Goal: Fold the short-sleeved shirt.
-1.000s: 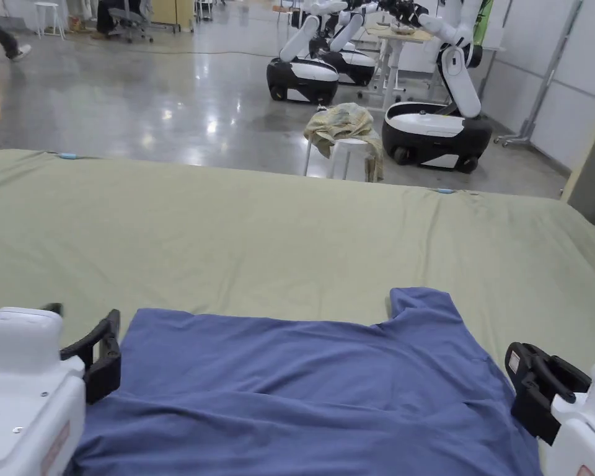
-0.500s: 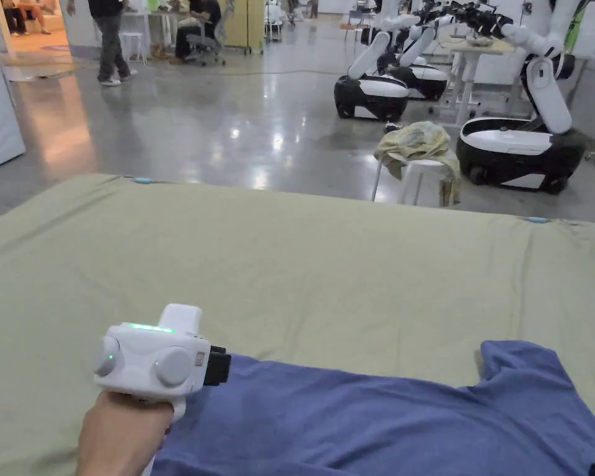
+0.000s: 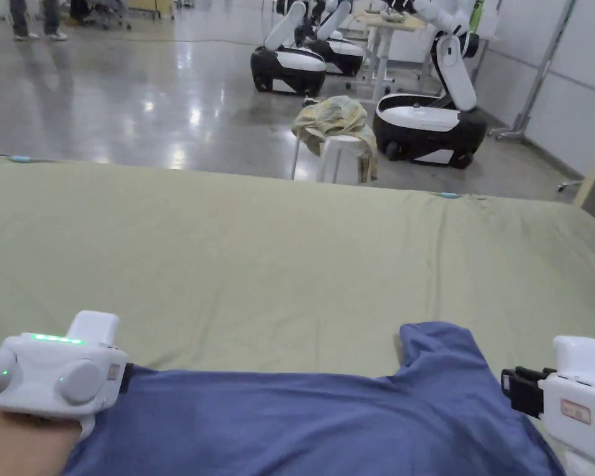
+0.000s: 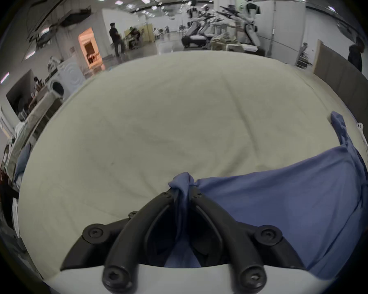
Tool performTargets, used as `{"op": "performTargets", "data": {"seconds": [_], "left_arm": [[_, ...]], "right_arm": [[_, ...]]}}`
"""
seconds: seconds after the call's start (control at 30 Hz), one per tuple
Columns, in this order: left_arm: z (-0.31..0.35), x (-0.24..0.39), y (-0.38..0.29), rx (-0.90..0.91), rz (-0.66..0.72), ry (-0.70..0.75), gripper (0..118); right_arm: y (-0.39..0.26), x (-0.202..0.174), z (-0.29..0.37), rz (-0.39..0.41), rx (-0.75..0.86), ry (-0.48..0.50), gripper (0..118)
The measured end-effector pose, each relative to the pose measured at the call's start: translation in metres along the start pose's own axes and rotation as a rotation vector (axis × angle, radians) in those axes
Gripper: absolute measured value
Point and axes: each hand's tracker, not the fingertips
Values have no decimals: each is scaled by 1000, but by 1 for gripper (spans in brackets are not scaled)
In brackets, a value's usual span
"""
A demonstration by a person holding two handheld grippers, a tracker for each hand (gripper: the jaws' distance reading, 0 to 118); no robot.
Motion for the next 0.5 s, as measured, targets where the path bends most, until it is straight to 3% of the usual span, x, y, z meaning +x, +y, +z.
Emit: {"op": "performTargets", "data": {"seconds": [0.03,0.1,0.13,0.17,0.23,0.3,0.4,0.47,0.5], "left_arm": [[11,2,0,24,23,-32,8],[27,0,6,55,40,-47,8],[35,1,6,73,39,-47,8],[41,2,7,76,38,-53,8],[41,-4,12,72,42,-66,8],[44,-4,12,68,44,-70,8],[36,-10,14,59,52,-60,8],[33,-14,14,59,64,-65,8],[33,-15,15,55,64,-69,8]], "right_arm": [[7,5,-22,-17,-33,5,41],[15,12,-59,-20,-130,-8,87],[17,13,-75,1,-174,-27,104],[17,14,-88,19,-182,-28,112],[17,15,-105,25,-186,-23,111],[14,17,-115,14,-211,-23,99],[6,16,-105,-9,-204,-39,55],[8,11,-92,29,-191,-47,1],[7,6,-82,69,-178,-15,1]]}}
